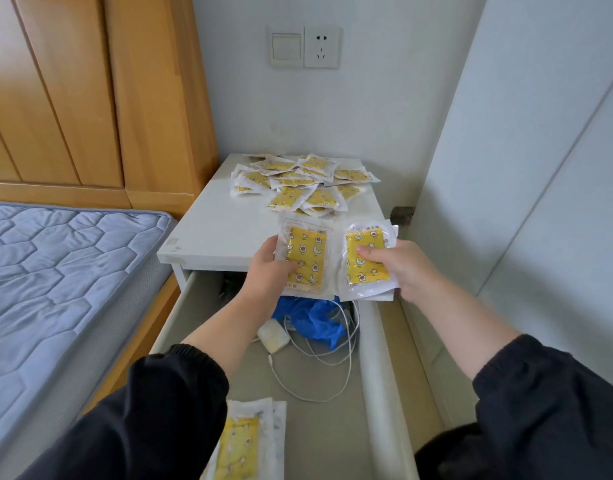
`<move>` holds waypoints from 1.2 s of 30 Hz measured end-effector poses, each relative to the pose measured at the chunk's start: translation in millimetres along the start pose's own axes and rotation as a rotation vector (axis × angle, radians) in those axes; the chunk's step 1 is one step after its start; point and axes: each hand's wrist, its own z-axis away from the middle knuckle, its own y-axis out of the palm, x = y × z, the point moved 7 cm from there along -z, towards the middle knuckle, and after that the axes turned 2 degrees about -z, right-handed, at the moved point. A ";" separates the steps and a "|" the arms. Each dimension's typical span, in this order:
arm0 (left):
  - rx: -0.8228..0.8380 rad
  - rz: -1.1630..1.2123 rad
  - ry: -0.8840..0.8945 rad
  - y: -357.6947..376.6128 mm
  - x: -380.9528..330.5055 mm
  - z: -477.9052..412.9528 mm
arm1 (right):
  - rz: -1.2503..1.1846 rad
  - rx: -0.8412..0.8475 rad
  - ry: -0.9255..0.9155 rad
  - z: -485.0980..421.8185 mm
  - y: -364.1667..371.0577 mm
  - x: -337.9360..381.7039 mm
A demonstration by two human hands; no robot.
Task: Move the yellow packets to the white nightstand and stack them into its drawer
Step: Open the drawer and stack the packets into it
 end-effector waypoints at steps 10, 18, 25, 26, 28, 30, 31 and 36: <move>0.022 0.014 -0.232 21.6 80.0 43.1 | 0.249 -0.125 -0.062 52.0 -2.4 -66.3; 0.065 -0.368 -0.485 -4.8 124.2 41.2 | 0.765 -0.254 -0.224 73.8 11.7 -69.9; 0.279 -0.637 -0.570 8.9 147.3 52.2 | 1.006 -0.222 -0.274 82.6 21.8 -69.6; 0.312 -0.699 -0.555 12.7 150.1 53.1 | 1.005 -0.214 -0.273 81.9 21.5 -70.1; 0.376 -0.834 -0.524 19.4 153.5 57.7 | 0.966 -0.192 -0.258 79.6 20.0 -71.8; 0.438 -0.923 -0.501 26.3 158.7 63.1 | 0.895 -0.169 -0.237 77.0 16.8 -73.5; 0.473 -0.964 -0.485 29.9 161.8 65.1 | 0.858 -0.163 -0.229 75.4 15.0 -74.0; 0.641 -1.241 -0.348 41.4 170.1 68.9 | 0.777 -0.157 -0.211 72.1 9.4 -74.4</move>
